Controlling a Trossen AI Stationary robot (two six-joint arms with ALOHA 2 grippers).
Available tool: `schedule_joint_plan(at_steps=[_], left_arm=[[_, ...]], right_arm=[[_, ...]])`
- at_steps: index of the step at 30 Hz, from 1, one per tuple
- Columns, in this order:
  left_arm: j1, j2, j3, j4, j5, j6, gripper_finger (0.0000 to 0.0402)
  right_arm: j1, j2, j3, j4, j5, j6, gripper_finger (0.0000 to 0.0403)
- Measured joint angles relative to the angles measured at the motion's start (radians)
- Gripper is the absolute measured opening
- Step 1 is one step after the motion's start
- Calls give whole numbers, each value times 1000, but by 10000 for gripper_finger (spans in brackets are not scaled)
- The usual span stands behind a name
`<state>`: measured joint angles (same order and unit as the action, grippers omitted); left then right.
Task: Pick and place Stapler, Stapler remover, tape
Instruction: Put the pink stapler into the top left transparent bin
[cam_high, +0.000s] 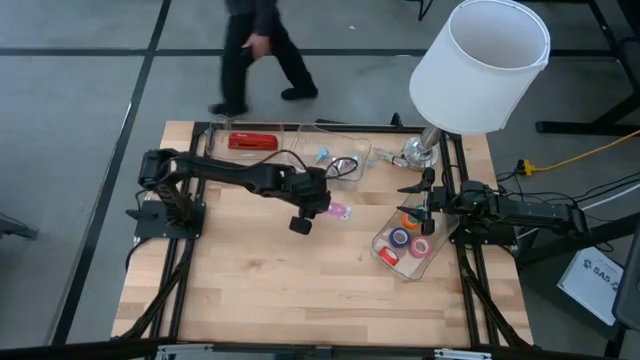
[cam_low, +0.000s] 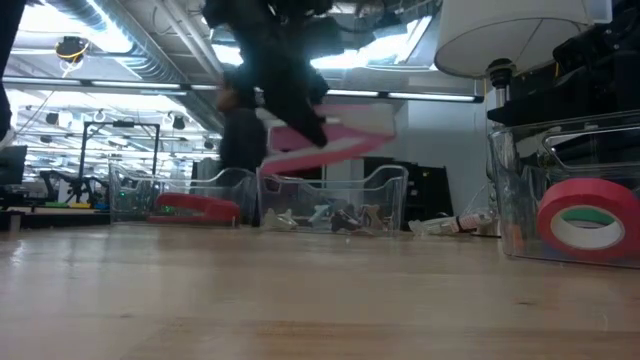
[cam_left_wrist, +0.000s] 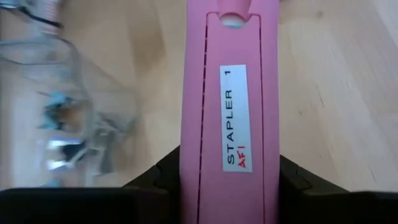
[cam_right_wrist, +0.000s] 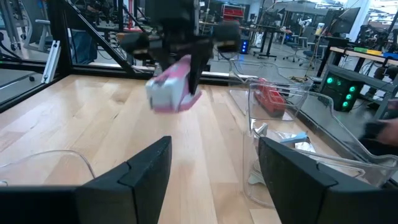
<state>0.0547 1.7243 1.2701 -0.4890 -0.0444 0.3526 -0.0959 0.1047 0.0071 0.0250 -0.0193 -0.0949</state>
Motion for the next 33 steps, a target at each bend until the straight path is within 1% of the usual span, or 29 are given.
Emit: schedule_joint_plan(at_steps=[7, 18, 22, 26, 29, 33], left_arm=[[0, -90, 0, 0, -42, -10, 133], [49, -198, -1, -5, -40, 19, 133], [102, -222, -3, -25, -36, 26, 133], [172, -226, -4, -29, 18, 27, 133], [224, -227, -4, -35, 37, 28, 133], [295, -227, -4, -38, 38, 28, 133]], right_arm=[[0, 0, 0, 0, 0, 0, 239], [0, 0, 0, 0, 0, 0, 239], [0, 0, 0, 0, 0, 0, 239], [0, 0, 0, 0, 0, 0, 239], [0, 0, 0, 0, 0, 0, 239], [0, 0, 0, 0, 0, 0, 239]])
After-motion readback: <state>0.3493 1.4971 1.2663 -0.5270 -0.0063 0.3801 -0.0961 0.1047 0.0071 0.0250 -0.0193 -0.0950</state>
